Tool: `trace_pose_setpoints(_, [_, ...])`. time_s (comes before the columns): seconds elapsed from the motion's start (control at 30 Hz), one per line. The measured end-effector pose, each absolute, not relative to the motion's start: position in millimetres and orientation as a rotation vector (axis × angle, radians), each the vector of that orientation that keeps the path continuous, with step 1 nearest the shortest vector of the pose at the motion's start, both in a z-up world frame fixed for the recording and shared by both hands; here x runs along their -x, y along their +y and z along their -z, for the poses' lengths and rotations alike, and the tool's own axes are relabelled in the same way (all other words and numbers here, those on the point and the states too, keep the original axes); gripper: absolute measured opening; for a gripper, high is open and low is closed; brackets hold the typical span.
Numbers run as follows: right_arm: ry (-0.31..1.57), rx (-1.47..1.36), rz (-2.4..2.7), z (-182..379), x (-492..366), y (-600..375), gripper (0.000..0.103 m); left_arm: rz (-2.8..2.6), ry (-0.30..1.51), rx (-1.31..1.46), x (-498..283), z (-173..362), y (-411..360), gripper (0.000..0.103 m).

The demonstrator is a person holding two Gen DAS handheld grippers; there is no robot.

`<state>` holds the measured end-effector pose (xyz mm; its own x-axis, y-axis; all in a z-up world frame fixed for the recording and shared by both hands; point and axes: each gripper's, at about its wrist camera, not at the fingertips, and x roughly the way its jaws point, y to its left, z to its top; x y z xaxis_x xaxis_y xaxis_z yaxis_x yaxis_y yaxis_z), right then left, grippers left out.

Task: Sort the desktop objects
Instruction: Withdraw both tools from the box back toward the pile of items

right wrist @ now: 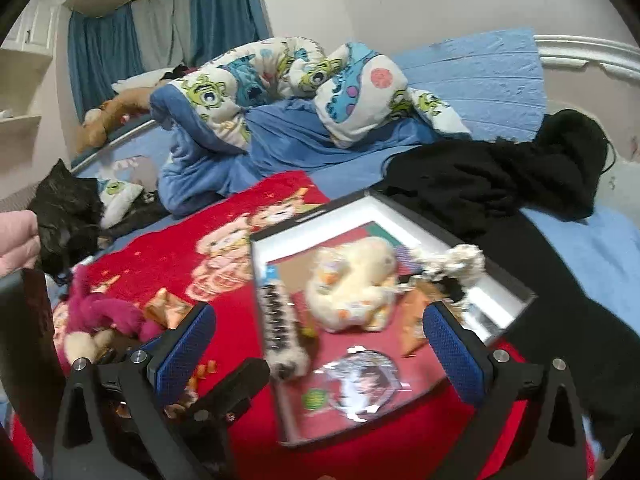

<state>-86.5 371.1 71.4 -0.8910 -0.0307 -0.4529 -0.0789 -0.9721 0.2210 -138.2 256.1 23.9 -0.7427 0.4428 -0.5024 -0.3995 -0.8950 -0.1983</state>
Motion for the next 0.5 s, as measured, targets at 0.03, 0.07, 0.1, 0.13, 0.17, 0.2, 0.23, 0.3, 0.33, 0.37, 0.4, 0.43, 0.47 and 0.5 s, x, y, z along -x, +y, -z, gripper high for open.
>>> trace_pose_setpoints(0.03, [0.360, 0.730, -3.019, -72, 88, 366, 0.103, -2.593, -0.094, 0.762, 137, -27, 250, 0.103])
trace_pose_setpoints(0.07, [0.356, 0.724, -3.034, -73, 88, 359, 0.103, -2.618, -0.073, 0.753, 134, -30, 242, 0.103])
trace_pose_setpoints(0.1, [0.350, 0.722, -3.049, -74, 89, 354, 0.103, -2.632, -0.064, 0.749, 133, -32, 236, 0.103])
trace_pose_setpoints(0.13, [0.344, 0.722, -3.062, -74, 90, 349, 0.103, -2.651, -0.050, 0.747, 130, -34, 227, 0.103])
trace_pose_setpoints(0.17, [0.335, 0.725, -3.077, -75, 90, 342, 0.103, -2.662, -0.046, 0.748, 129, -35, 221, 0.103])
trace_pose_setpoints(0.2, [0.328, 0.728, -3.087, -75, 91, 337, 0.103, -2.679, -0.047, 0.751, 127, -37, 212, 0.103])
trace_pose_setpoints(0.23, [0.323, 0.730, -3.095, -75, 91, 332, 0.103, -2.694, -0.049, 0.752, 125, -38, 204, 0.103])
trace_pose_setpoints(0.3, [0.327, 0.741, -3.116, -76, 92, 321, 0.103, -2.718, -0.052, 0.754, 121, -40, 191, 0.103])
trace_pose_setpoints(0.33, [0.331, 0.746, -3.125, -76, 93, 317, 0.103, -2.733, -0.049, 0.757, 119, -40, 184, 0.103])
trace_pose_setpoints(0.37, [0.337, 0.749, -3.138, -76, 93, 311, 0.103, -2.756, -0.043, 0.762, 116, -41, 175, 0.103])
trace_pose_setpoints(0.4, [0.343, 0.752, -3.150, -76, 94, 306, 0.103, -2.774, -0.042, 0.761, 113, -42, 168, 0.103])
trace_pose_setpoints(0.43, [0.347, 0.758, -3.161, -76, 94, 301, 0.103, -2.792, -0.045, 0.759, 110, -42, 160, 0.103])
trace_pose_setpoints(0.47, [0.349, 0.766, -3.179, -76, 95, 294, 0.103, -2.808, -0.050, 0.761, 106, -43, 150, 0.103])
trace_pose_setpoints(0.5, [0.346, 0.771, -3.192, -75, 96, 288, 0.103, -2.818, -0.052, 0.766, 103, -42, 144, 0.103])
